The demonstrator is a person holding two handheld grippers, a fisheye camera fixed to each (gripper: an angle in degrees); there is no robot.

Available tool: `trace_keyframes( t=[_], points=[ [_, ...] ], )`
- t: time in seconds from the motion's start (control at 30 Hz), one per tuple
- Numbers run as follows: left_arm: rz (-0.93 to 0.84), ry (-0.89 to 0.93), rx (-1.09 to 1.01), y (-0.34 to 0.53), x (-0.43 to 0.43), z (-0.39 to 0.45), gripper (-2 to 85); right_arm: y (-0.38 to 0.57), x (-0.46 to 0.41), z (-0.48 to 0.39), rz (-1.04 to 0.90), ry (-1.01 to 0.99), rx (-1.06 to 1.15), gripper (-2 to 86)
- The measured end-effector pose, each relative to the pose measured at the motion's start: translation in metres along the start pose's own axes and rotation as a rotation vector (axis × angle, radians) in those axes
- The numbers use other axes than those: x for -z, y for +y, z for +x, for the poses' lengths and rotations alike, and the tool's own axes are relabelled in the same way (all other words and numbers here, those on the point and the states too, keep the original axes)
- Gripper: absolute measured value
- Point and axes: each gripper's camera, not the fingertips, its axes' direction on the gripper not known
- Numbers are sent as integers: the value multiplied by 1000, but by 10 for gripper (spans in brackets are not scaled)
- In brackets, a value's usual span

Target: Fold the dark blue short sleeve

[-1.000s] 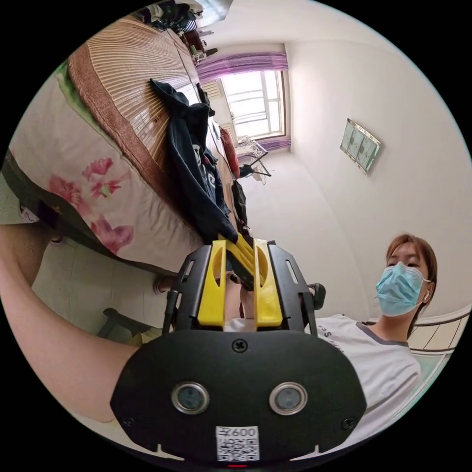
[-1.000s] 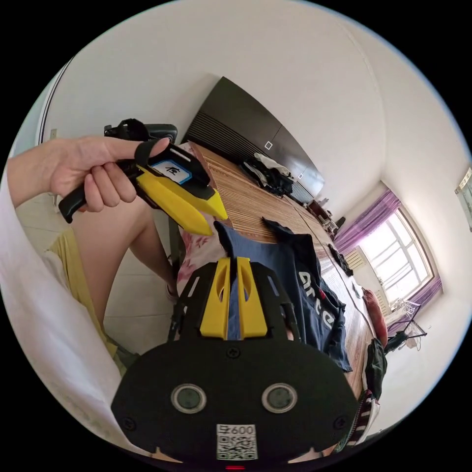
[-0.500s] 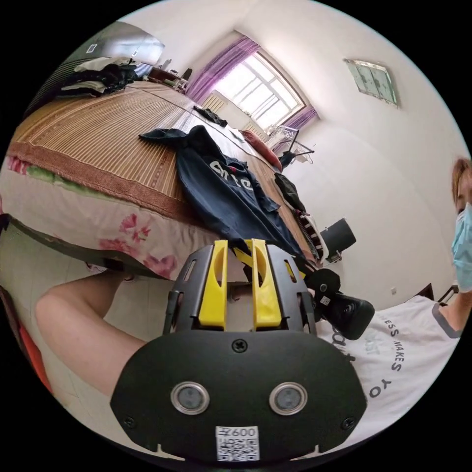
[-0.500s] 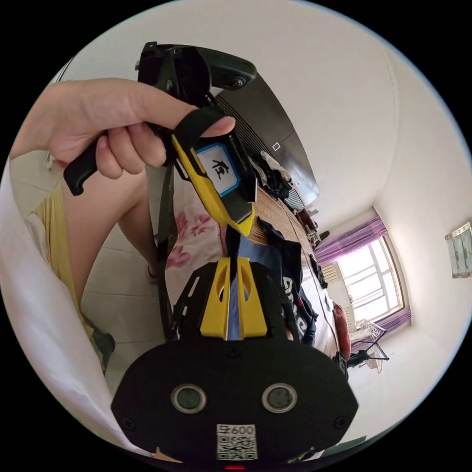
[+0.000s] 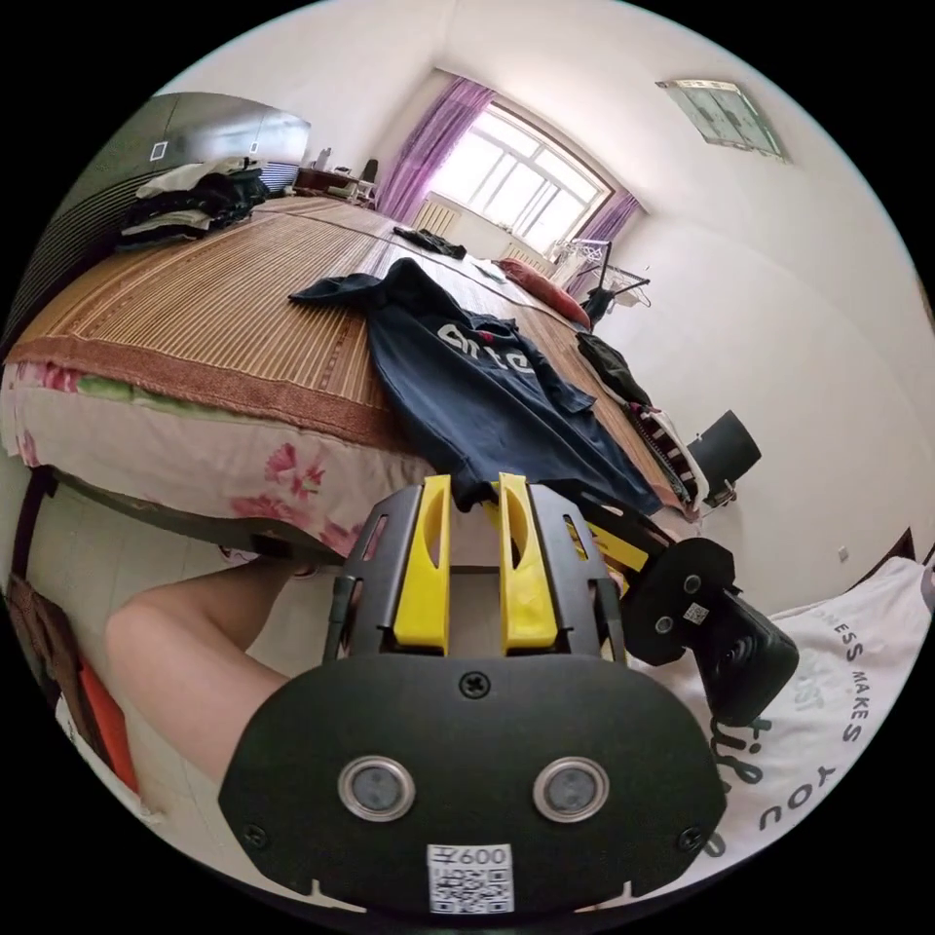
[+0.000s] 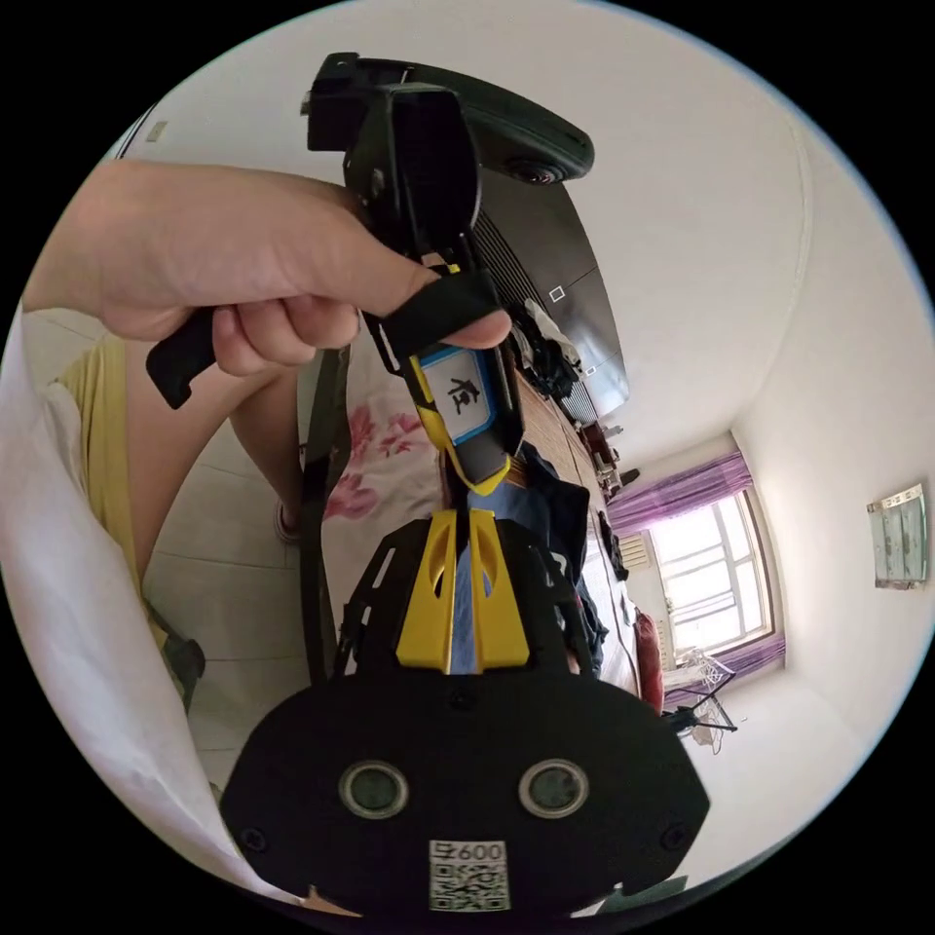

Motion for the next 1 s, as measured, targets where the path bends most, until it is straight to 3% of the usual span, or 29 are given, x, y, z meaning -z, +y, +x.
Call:
trace_keyframes(
  t=[0.2, 0.47, 0.63, 0.8, 1.0],
  points=[
    [-6, 48, 113, 7, -2, -34, 78, 10, 12, -3, -7, -5, 13, -8],
    [-27, 66, 49, 5, -9, -61, 34, 24, 29, -6, 5, 30, -4, 6],
    [-20, 229, 163, 4, -4, -107, 27, 43, 47, 2, 46, -21, -115, 100],
    [101, 837, 601, 43, -39, -200, 23, 46, 50, -6, 80, -24, -165, 123],
    [101, 815, 687, 71, -49, -230, 22, 27, 27, -44, -22, 16, -99, 107]
  ],
)
